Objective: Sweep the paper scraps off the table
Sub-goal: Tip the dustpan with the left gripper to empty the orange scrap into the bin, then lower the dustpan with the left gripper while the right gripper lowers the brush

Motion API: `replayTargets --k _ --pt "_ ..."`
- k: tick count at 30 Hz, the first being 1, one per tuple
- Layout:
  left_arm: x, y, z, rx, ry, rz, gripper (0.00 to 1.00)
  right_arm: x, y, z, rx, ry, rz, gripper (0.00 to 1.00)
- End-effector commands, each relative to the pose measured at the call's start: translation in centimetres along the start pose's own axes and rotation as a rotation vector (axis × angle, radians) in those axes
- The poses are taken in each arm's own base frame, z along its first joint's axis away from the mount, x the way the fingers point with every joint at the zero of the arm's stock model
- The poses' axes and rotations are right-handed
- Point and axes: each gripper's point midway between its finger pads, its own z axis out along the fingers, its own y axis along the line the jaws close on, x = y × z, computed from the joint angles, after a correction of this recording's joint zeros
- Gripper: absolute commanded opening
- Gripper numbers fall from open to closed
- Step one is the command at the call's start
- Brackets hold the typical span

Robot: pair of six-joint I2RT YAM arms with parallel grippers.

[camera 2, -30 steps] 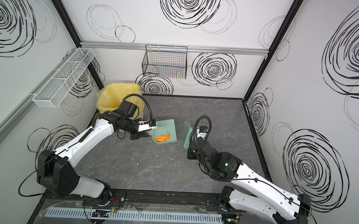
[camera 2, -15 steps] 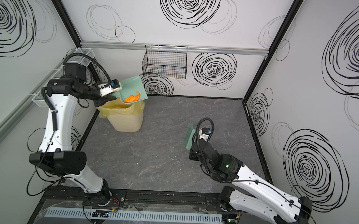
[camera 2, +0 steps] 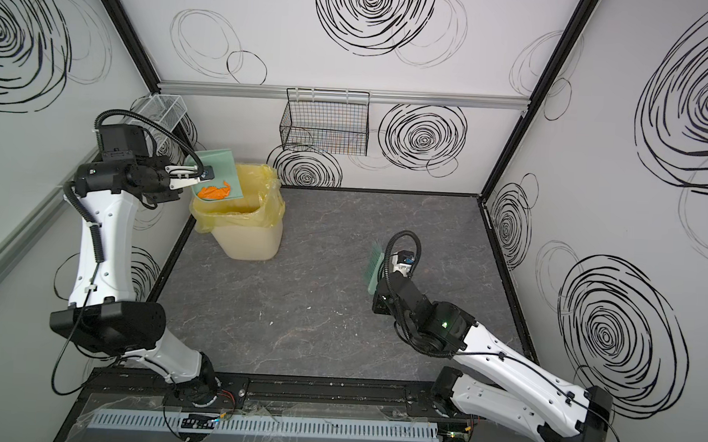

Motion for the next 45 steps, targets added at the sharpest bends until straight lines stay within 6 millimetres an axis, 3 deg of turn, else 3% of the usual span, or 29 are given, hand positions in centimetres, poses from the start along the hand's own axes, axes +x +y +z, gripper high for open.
replayTargets --k 1,13,19,23,28,32,35,37,40,45 --pt "1.2 3.7 -1.6 -0.201 0.131 0.169 0.00 -0.5 0.1 0.0 -0.001 -0.024 0.007 0.00" --pt "0.9 4.5 -1.6 -0.319 0.196 0.319 0.00 0.6 -0.6 0.1 -0.009 -0.008 0.031 0.00" --pt "0.0 5.2 -3.1 -0.370 0.160 0.323 0.00 0.5 -1.0 -0.2 -0.009 -0.023 0.044 0.00" --pt "-1.2 6.2 -5.3 -0.378 0.066 0.243 0.00 0.6 -1.2 -0.1 -0.004 -0.026 0.045 0.00" --pt "-5.2 6.0 -10.5 -0.319 -0.189 0.058 0.00 -0.3 -1.2 0.0 0.012 -0.057 0.036 0.00" --pt "-10.3 1.8 -13.2 -0.193 -0.416 -0.047 0.00 -2.9 -0.6 -0.1 -0.016 -0.141 0.033 0.00" --pt "-14.5 -3.5 -12.9 -0.036 -0.561 -0.101 0.00 -6.2 -1.2 -0.1 -0.069 -0.213 0.089 0.00" --pt "-17.1 -7.4 -11.6 0.069 -0.627 -0.135 0.00 -8.4 -2.6 0.1 -0.102 -0.259 0.150 0.00" --pt "-20.4 -13.7 -8.0 0.220 -0.670 -0.186 0.00 -10.5 -5.1 1.2 -0.178 -0.292 0.264 0.00" --pt "-23.2 -22.4 -1.5 0.422 -0.647 -0.258 0.00 -10.2 -9.1 5.0 -0.270 -0.249 0.458 0.00"
